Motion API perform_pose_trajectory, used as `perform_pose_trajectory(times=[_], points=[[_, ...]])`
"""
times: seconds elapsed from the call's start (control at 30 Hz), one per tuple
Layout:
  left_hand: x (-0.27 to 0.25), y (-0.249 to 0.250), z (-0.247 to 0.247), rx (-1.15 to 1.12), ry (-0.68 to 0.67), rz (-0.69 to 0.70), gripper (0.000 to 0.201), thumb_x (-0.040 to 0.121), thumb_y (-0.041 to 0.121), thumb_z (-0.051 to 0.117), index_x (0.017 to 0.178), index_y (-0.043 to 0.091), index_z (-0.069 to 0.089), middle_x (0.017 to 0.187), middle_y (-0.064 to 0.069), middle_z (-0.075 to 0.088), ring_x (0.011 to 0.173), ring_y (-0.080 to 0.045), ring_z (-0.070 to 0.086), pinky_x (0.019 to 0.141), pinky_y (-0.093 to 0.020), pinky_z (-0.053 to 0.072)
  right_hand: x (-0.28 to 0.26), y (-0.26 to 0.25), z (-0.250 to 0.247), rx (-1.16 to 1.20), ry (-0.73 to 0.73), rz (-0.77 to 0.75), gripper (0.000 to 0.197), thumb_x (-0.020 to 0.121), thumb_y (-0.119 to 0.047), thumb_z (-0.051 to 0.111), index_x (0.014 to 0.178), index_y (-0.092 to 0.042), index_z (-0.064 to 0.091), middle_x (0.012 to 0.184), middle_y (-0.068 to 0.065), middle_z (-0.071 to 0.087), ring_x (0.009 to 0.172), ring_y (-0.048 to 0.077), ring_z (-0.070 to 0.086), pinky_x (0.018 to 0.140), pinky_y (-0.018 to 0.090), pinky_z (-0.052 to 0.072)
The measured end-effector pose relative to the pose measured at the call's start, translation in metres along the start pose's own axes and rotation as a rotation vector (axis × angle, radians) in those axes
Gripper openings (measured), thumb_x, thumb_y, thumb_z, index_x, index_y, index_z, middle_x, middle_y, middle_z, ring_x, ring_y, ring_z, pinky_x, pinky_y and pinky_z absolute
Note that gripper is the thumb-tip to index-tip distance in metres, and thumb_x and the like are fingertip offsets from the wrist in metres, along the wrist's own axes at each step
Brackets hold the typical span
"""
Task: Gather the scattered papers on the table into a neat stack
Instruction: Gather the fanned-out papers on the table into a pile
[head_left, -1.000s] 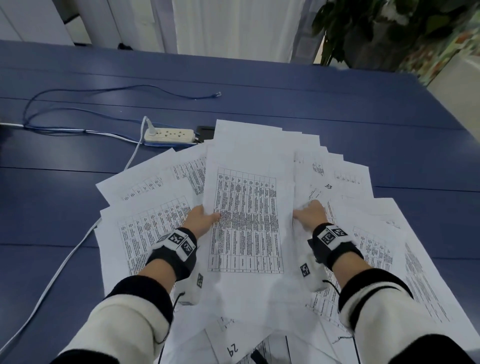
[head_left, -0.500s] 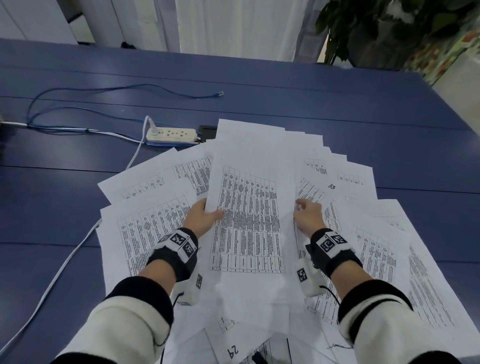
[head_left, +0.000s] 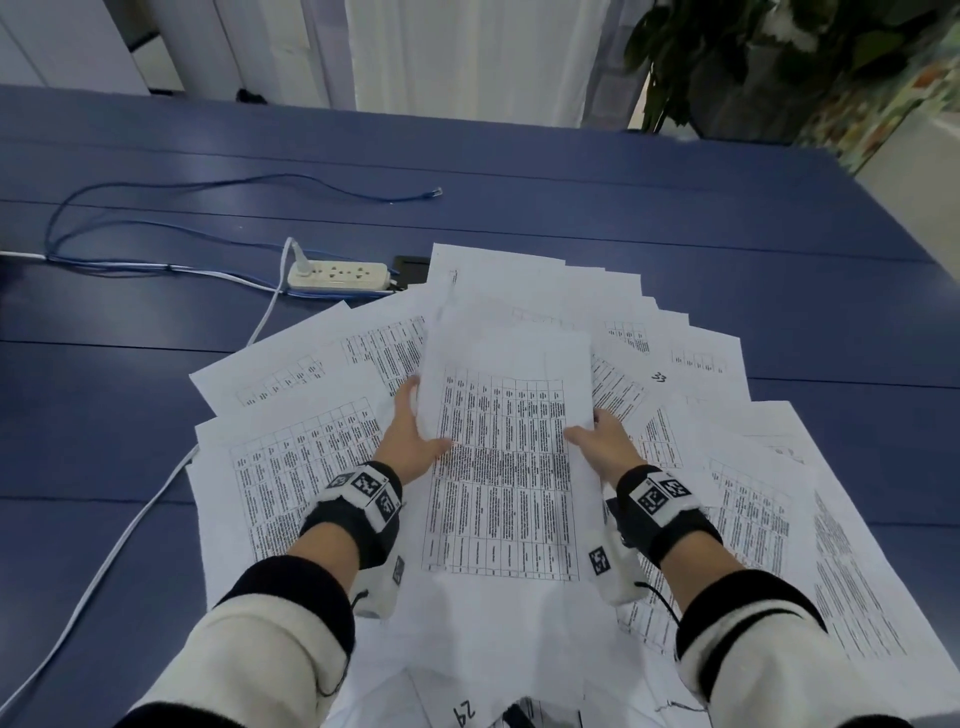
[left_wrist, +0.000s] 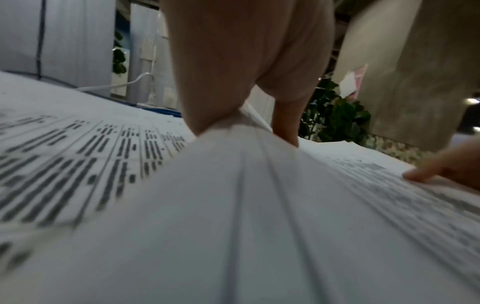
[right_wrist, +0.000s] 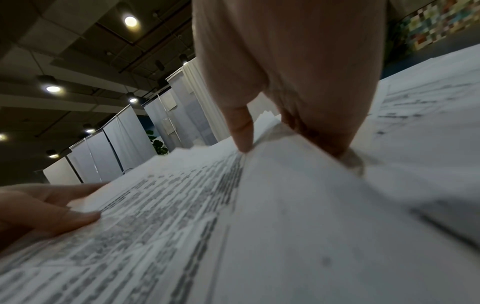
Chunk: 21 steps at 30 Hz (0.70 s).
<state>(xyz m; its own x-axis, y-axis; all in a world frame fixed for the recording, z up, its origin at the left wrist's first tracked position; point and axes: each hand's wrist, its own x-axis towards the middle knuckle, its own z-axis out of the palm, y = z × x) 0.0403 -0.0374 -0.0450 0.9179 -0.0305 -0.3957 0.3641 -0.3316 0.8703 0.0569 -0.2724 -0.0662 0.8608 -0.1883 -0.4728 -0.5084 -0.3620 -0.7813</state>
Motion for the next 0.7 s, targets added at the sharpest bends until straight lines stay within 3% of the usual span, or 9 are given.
perform_pose_trajectory(times=[0.07, 0.13, 0.23, 0.33, 0.37, 0.47, 0.6, 0.7], points=[[-0.002, -0.004, -0.005, -0.085, -0.033, -0.071, 0.091, 0.081, -0.002, 0.065, 0.149, 0.020, 0.007, 0.137, -0.006, 0.044, 0.121, -0.030, 0.050, 0.103, -0.043, 0.038, -0.003, 0.006, -0.003, 0.010, -0.017, -0.011, 0.023, 0.088, -0.009, 0.058, 0.111, -0.007, 0.056, 0.109, 0.009, 0.061, 0.096, 0.025, 0.060, 0.083, 0.033, 0.048], [-0.006, -0.009, -0.010, -0.089, -0.094, -0.104, 0.074, 0.081, 0.003, 0.066, 0.144, 0.015, 0.027, 0.139, -0.006, 0.048, 0.124, -0.027, 0.050, 0.109, -0.044, 0.035, -0.005, 0.008, -0.005, 0.030, -0.015, -0.017, 0.023, 0.085, -0.011, 0.063, 0.107, -0.008, 0.056, 0.110, 0.010, 0.063, 0.098, 0.026, 0.062, 0.087, 0.034, 0.051], [-0.016, -0.012, -0.017, -0.129, -0.177, -0.160, 0.060, 0.083, 0.004, 0.064, 0.137, 0.010, 0.040, 0.135, -0.010, 0.053, 0.117, -0.024, 0.054, 0.108, -0.044, 0.036, -0.006, 0.011, -0.005, 0.026, 0.003, -0.012, 0.040, 0.080, -0.015, 0.069, 0.115, -0.006, 0.054, 0.116, 0.009, 0.057, 0.100, 0.025, 0.060, 0.089, 0.032, 0.050], [-0.025, -0.011, -0.014, -0.145, -0.215, -0.182, 0.052, 0.085, 0.002, 0.062, 0.133, 0.007, 0.044, 0.134, -0.012, 0.053, 0.121, -0.028, 0.052, 0.109, -0.047, 0.035, -0.001, 0.020, -0.001, -0.026, -0.004, -0.016, 0.072, 0.066, -0.030, 0.074, 0.128, -0.008, 0.046, 0.131, 0.010, 0.048, 0.106, 0.027, 0.059, 0.095, 0.042, 0.050], [-0.026, -0.013, -0.011, -0.144, -0.193, -0.174, 0.051, 0.084, 0.003, 0.063, 0.132, 0.007, 0.045, 0.134, -0.011, 0.054, 0.122, -0.028, 0.052, 0.110, -0.047, 0.034, -0.001, 0.021, 0.002, -0.030, -0.018, -0.014, 0.075, 0.066, -0.031, 0.074, 0.131, -0.009, 0.043, 0.131, 0.009, 0.047, 0.107, 0.027, 0.058, 0.097, 0.042, 0.049], [-0.028, -0.015, 0.000, -0.171, -0.095, -0.174, 0.056, 0.080, 0.004, 0.068, 0.132, 0.007, 0.046, 0.132, -0.009, 0.055, 0.119, -0.027, 0.054, 0.108, -0.046, 0.037, -0.019, 0.012, 0.006, 0.005, -0.015, -0.015, 0.055, 0.081, -0.015, 0.068, 0.128, -0.006, 0.043, 0.121, 0.008, 0.056, 0.106, 0.024, 0.058, 0.094, 0.034, 0.047], [-0.033, -0.013, 0.002, -0.173, -0.052, -0.075, 0.055, 0.081, 0.001, 0.066, 0.132, 0.009, 0.046, 0.122, -0.003, 0.058, 0.103, -0.020, 0.056, 0.100, -0.040, 0.041, -0.028, 0.020, 0.002, 0.095, 0.030, -0.030, 0.050, 0.080, -0.009, 0.070, 0.125, -0.004, 0.049, 0.118, 0.009, 0.061, 0.102, 0.024, 0.059, 0.090, 0.032, 0.047], [-0.040, -0.012, -0.008, -0.236, -0.042, -0.020, 0.050, 0.081, 0.003, 0.067, 0.126, 0.014, 0.049, 0.122, -0.001, 0.059, 0.102, -0.015, 0.057, 0.101, -0.036, 0.038, -0.031, 0.023, -0.003, 0.155, 0.043, -0.029, 0.074, 0.071, -0.026, 0.080, 0.131, -0.004, 0.043, 0.126, 0.007, 0.055, 0.108, 0.022, 0.057, 0.093, 0.031, 0.046]])
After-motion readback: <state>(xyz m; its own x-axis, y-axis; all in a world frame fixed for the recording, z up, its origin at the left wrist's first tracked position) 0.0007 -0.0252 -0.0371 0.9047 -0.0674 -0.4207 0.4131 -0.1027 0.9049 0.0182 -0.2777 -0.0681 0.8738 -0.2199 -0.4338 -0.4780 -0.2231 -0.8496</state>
